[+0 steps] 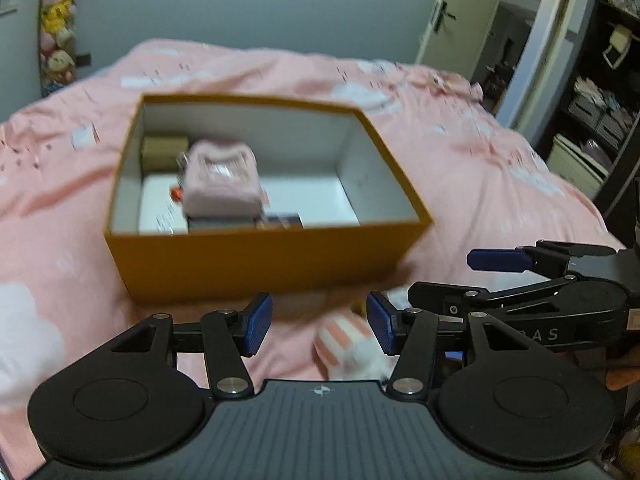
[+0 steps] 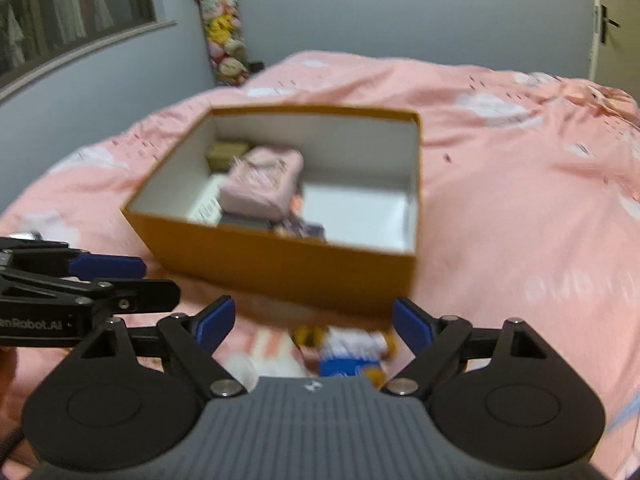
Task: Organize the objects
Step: 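Withdraw both tools from the box toward the two plush toys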
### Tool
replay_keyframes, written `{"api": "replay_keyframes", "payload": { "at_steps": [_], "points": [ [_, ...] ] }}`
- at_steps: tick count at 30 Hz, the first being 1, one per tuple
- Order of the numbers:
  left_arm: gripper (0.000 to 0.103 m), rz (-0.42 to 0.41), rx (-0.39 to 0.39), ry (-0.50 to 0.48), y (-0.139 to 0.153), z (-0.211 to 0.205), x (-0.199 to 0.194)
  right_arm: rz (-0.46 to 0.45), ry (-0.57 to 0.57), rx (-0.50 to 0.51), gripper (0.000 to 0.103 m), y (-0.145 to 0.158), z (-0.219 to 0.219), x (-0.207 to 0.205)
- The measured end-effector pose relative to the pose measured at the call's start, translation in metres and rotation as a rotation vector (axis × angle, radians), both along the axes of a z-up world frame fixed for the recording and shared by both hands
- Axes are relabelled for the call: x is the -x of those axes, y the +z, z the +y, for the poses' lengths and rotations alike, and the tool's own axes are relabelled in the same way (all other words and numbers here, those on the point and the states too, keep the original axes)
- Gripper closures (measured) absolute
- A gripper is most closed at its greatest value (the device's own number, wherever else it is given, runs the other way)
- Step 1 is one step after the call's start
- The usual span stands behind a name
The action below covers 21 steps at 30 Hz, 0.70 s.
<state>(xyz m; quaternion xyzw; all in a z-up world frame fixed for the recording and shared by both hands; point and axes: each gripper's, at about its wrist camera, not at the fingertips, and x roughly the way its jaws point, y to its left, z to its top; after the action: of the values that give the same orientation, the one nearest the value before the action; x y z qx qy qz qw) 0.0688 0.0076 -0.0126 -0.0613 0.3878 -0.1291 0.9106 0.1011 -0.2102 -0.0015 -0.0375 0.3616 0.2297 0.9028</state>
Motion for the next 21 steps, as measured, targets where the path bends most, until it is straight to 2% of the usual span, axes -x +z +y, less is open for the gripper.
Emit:
{"api": "replay_keyframes", "payload": {
  "at_steps": [4,8,19,21],
  "points": [
    [0.043,0.045,0.051,-0.027,-0.011,-0.002,0.004,0.017,-0.040,0.048,0.016,-0.010,-0.008,0.010],
    [0.044,0.092,0.087,-0.020,-0.021,-0.001,0.003,0.026,-0.079,0.051,0.017,-0.015,-0.017,0.017],
    [0.045,0.172,0.113,-0.033,-0.033,-0.010,0.011,0.098,-0.126,0.081,0.029,-0.029,-0.030,0.030],
    [0.045,0.182,0.117,-0.040,-0.035,-0.012,0.011,0.119,-0.133,0.086,0.034,-0.033,-0.032,0.030]
  ]
}}
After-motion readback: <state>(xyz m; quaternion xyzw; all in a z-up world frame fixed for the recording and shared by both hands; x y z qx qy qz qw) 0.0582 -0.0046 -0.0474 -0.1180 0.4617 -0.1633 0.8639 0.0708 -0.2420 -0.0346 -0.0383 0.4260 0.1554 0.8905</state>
